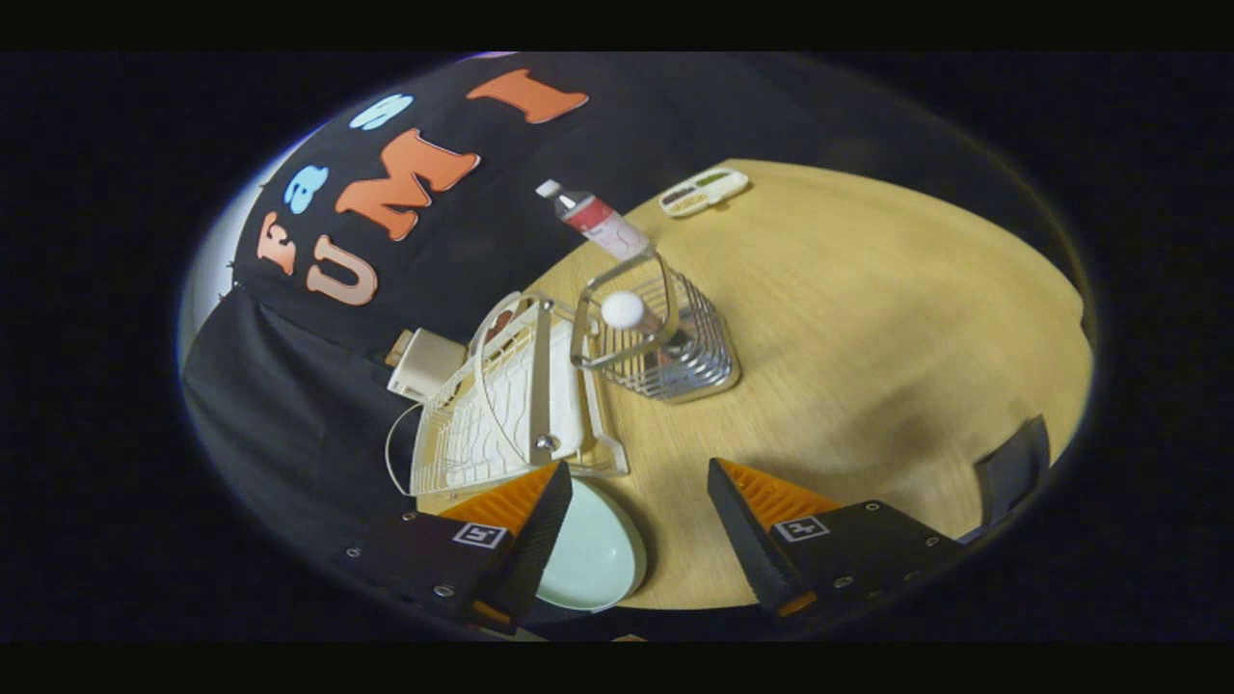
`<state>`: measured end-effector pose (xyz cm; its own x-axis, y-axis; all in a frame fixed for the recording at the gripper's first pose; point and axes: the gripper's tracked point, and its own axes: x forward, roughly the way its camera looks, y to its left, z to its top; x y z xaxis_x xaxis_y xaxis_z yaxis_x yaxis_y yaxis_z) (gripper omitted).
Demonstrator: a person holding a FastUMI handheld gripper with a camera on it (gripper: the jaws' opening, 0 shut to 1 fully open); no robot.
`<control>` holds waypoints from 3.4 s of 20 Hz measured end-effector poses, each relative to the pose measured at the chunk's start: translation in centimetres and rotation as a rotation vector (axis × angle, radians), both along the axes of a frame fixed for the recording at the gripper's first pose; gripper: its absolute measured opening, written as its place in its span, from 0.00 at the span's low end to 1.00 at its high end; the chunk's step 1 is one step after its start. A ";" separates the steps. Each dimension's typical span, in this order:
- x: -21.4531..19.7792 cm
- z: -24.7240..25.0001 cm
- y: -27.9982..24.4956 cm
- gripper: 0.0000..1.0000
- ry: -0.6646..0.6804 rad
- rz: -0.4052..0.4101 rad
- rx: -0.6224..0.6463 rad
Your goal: Take the plate from the dish rack, then take the spoon from the basket and place it into the plate.
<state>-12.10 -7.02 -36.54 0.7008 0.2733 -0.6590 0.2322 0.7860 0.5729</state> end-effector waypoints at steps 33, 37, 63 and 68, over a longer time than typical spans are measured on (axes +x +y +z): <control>5.8 5.7 -3.5 0.12 -0.222 0.044 -0.548; 6.0 8.3 -3.9 0.12 -0.257 0.018 -0.547; -2.1 14.3 1.8 0.12 -0.286 0.169 -0.460; -3.0 12.8 6.0 0.12 -0.281 0.234 -0.369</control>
<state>-15.12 -1.03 -23.69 0.8123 0.2288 -0.5364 -0.0967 0.9600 0.2629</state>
